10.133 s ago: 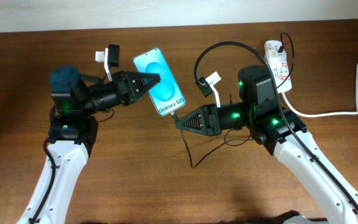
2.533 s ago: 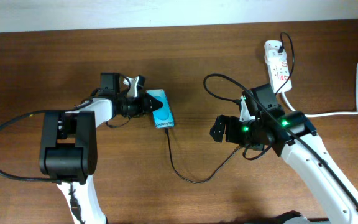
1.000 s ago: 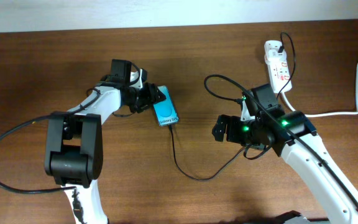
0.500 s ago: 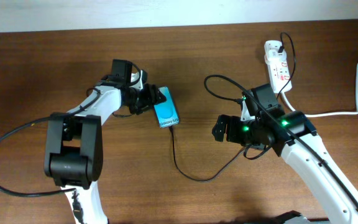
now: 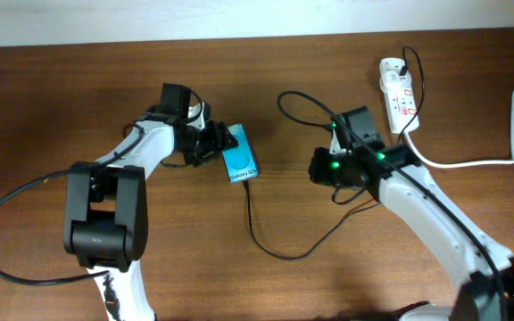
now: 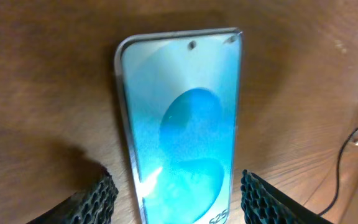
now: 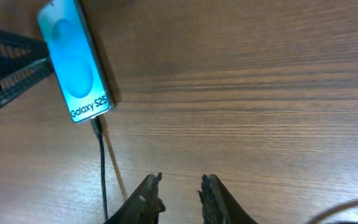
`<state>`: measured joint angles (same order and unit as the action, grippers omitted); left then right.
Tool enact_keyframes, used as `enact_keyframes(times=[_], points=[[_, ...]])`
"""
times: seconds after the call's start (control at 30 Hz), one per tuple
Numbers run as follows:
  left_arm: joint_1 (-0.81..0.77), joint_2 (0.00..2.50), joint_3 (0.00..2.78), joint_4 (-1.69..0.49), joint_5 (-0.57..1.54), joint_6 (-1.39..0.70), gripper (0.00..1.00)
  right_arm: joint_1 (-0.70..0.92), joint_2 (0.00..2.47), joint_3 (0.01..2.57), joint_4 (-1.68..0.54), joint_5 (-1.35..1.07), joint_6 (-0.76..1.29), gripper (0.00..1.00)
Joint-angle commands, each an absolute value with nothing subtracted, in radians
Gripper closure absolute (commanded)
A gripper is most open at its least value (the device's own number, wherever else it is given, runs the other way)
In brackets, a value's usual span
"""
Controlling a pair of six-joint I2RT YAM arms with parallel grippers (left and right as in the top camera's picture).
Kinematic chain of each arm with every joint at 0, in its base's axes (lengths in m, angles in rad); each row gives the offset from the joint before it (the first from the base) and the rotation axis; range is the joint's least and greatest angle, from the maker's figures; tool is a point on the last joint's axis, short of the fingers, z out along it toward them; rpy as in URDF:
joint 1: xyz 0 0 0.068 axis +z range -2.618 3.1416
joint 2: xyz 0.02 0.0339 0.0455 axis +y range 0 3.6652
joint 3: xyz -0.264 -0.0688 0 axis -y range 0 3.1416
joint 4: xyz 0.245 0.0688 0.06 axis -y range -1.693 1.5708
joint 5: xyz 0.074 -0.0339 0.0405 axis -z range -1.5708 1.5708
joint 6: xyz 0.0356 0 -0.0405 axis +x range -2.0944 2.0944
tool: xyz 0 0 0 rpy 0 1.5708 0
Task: Plug charger to phone and switch on socket
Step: 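Lay the phone flat on the table and open the left gripper, then retract the left arm and move the right gripper toward the power strip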
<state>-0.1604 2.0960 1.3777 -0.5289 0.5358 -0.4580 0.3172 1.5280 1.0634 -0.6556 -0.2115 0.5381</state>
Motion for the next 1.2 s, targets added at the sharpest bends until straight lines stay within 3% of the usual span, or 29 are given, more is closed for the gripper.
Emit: enact_keyframes(times=[0.0, 0.07, 0.13, 0.2, 0.47, 0.9, 1.03, 1.1, 1.13, 1.17], points=[[-0.154, 2.081, 1.38, -0.579, 0.448, -0.455, 0.32, 0.314, 1.612, 1.068, -0.575, -0.236, 0.589, 0.88], [-0.154, 2.016, 1.38, -0.601, 0.447, -0.439, 0.3, 0.314, 1.71, 1.068, -0.463, -0.275, 0.637, 0.95], [-0.154, 1.929, 1.38, -0.651, 0.393, -0.41, 0.23, 0.315, 1.824, 1.068, -0.297, -0.349, 0.637, 0.96], [-0.154, 1.861, 1.38, -0.714, 0.303, -0.389, 0.23, 0.32, 1.888, 1.068, -0.208, -0.394, 0.637, 0.96], [-0.154, 1.802, 1.38, -0.878, 0.152, -0.37, 0.21, 0.513, 1.987, 1.068, 0.007, -0.228, 0.65, 0.96], [-0.154, 1.801, 1.38, -0.914, 0.151, -0.364, 0.21, 0.555, 1.987, 1.068, -0.002, -0.287, 0.768, 0.95], [-0.154, 1.781, 1.38, -0.958, 0.151, -0.34, 0.24, 0.491, 1.971, 1.068, -0.03, -0.344, 0.756, 0.96], [-0.154, 1.69, 1.38, -0.978, 0.151, -0.305, 0.18, 0.4, 1.903, 1.068, -0.133, -0.35, 0.756, 0.96], [-0.154, 1.63, 1.38, -1.002, 0.148, -0.297, 0.08, 0.375, 1.873, 1.068, -0.178, -0.35, 0.747, 0.96], [-0.154, 1.584, 1.38, -1.025, 0.147, -0.297, 0.07, 0.358, 1.842, 1.068, -0.22, -0.352, 0.72, 0.96]])
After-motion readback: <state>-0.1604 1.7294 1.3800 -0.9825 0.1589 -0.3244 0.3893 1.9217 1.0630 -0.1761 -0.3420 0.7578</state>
